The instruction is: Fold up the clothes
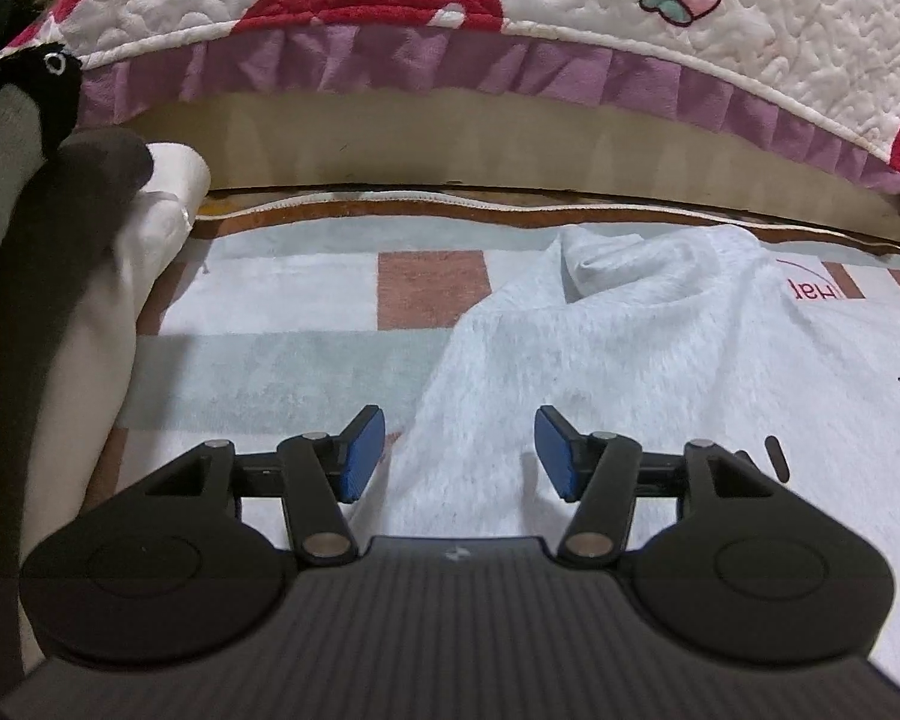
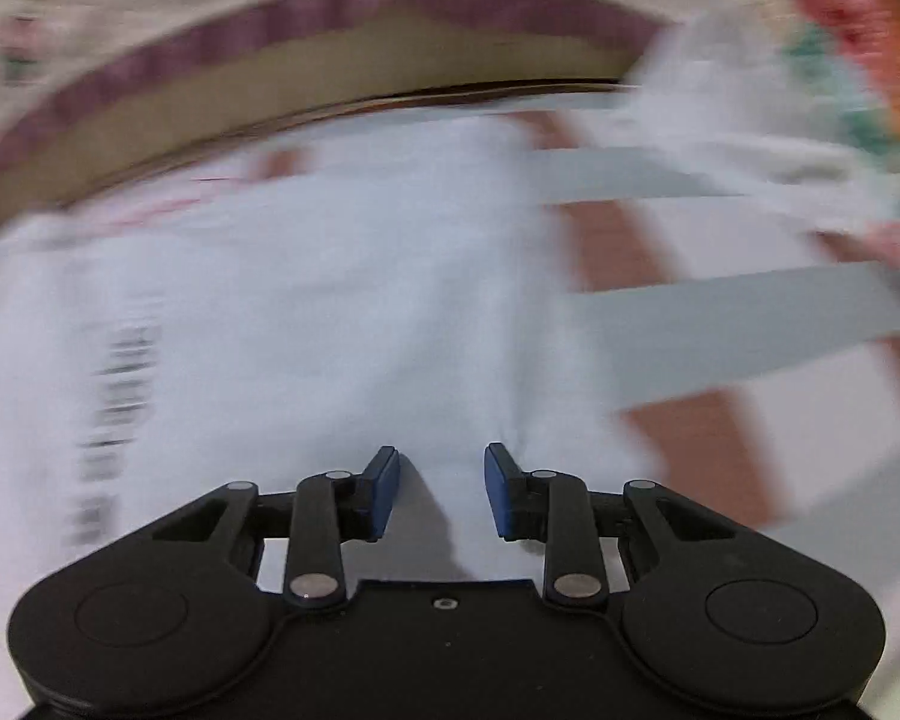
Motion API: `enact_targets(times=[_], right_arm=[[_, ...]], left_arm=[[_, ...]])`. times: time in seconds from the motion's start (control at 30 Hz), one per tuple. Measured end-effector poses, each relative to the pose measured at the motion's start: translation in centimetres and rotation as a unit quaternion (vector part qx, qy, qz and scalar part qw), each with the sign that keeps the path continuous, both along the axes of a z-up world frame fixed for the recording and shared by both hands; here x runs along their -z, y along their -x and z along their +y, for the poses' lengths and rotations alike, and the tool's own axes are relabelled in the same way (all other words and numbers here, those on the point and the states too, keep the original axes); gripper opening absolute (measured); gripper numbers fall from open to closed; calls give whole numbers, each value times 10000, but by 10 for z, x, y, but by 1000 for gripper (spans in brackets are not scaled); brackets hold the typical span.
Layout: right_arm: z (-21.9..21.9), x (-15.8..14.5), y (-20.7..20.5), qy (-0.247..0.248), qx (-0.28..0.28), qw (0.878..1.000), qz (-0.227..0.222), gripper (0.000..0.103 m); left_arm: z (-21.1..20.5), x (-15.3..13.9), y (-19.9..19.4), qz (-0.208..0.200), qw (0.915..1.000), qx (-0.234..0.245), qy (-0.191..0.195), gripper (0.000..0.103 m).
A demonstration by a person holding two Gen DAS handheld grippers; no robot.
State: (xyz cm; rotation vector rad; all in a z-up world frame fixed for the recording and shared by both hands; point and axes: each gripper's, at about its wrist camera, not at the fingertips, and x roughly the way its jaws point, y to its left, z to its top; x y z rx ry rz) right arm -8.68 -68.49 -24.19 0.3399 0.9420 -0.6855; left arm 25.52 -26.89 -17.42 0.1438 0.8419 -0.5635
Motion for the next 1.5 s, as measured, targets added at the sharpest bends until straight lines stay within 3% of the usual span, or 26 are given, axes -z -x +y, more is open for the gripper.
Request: enact_targets(times=[0.07,0.13,0.43,0.7,0.87,1.0,1.23,1.4,1.47,1.5], right_arm=[[-8,-2,8,91,528,9985,121,36],[-6,-8,13,-71,740,9972,-68,36],[86,-18,-27,-215,-649,9943,-813,37],[131,-16,-68,-134,-1879,9800,-641,42],[137,-5,-65,-106,-1981,9777,-690,45],[139,4,-60,-101,-2024,9763,-761,47],[136,3,-58,-130,-2102,9745,-779,48],[137,3,-58,-118,-2128,9740,-765,49],[138,3,-58,-113,-2139,9738,-759,51],[138,3,-58,-110,-2144,9738,-756,52]], left_arm=[[5,0,4,56,10000,19,19,56],[11,3,7,126,9999,47,106,56],[21,15,13,110,9997,198,115,58],[1,4,-37,161,9990,-36,409,61],[-44,13,-83,328,9989,17,328,61],[-77,27,-103,301,9992,270,47,61],[-88,34,-99,470,9973,547,94,62],[-95,38,-87,134,9970,731,-208,65],[-99,39,-79,-10,9951,935,-328,61],[-99,38,-74,-26,9928,1153,-318,40]])
